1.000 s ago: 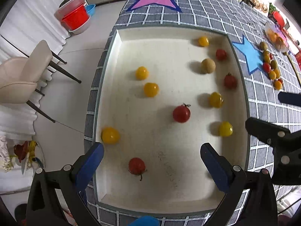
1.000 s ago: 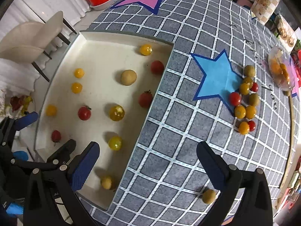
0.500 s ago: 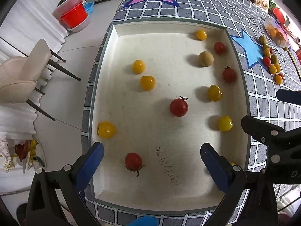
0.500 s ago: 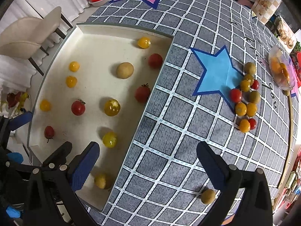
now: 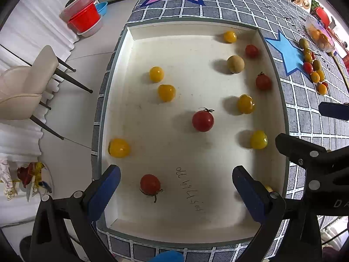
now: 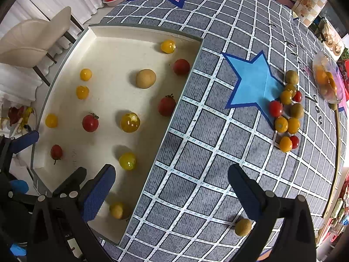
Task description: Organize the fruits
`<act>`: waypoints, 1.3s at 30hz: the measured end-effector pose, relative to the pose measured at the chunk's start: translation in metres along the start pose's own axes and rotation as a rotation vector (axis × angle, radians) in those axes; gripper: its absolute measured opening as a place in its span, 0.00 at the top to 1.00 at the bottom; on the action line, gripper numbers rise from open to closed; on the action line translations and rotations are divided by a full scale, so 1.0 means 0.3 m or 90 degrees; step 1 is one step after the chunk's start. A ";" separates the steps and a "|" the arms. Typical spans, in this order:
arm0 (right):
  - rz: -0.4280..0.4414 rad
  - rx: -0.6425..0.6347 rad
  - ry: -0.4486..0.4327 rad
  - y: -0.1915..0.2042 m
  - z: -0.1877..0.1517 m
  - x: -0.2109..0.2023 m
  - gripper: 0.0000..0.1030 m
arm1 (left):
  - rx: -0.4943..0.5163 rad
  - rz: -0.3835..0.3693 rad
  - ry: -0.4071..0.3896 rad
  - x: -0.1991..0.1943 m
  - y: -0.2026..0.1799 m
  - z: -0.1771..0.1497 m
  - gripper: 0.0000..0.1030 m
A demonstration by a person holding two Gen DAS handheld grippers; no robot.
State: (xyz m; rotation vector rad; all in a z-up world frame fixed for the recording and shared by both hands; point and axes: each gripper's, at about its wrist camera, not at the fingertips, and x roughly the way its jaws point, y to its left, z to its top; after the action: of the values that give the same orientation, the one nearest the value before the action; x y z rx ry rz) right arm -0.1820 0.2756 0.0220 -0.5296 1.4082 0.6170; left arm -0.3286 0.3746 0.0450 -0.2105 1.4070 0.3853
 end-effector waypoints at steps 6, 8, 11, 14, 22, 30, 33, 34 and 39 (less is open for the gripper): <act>0.001 0.002 -0.002 -0.003 -0.007 -0.003 0.00 | 0.000 0.000 0.002 -0.002 -0.002 -0.003 0.00; 0.002 0.003 -0.002 -0.005 -0.008 -0.003 0.00 | 0.001 -0.001 0.003 -0.001 -0.003 -0.005 0.00; 0.002 0.003 -0.002 -0.006 -0.009 -0.003 0.00 | 0.001 0.000 0.003 -0.002 -0.002 -0.006 0.00; 0.002 0.005 -0.001 -0.003 -0.011 -0.002 0.00 | 0.001 0.001 0.003 -0.001 -0.003 -0.009 0.00; 0.002 0.009 -0.001 -0.002 -0.018 0.000 0.00 | 0.002 0.001 0.004 -0.002 -0.003 -0.012 0.00; 0.003 0.010 -0.001 -0.001 -0.017 0.002 0.00 | 0.002 0.000 0.004 -0.002 0.005 -0.018 0.00; 0.003 0.011 -0.001 0.001 -0.019 0.004 0.00 | 0.002 0.001 0.003 -0.002 0.003 -0.018 0.00; 0.003 0.011 -0.001 0.001 -0.019 0.004 0.00 | 0.002 0.001 0.003 -0.001 0.002 -0.019 0.00; 0.003 0.011 -0.001 0.005 -0.020 0.007 0.00 | 0.003 0.001 0.004 -0.002 -0.001 -0.022 0.00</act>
State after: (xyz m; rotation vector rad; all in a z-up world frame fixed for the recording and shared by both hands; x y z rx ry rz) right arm -0.1873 0.2727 0.0194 -0.5123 1.4129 0.6091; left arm -0.3345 0.3719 0.0444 -0.2064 1.4140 0.3832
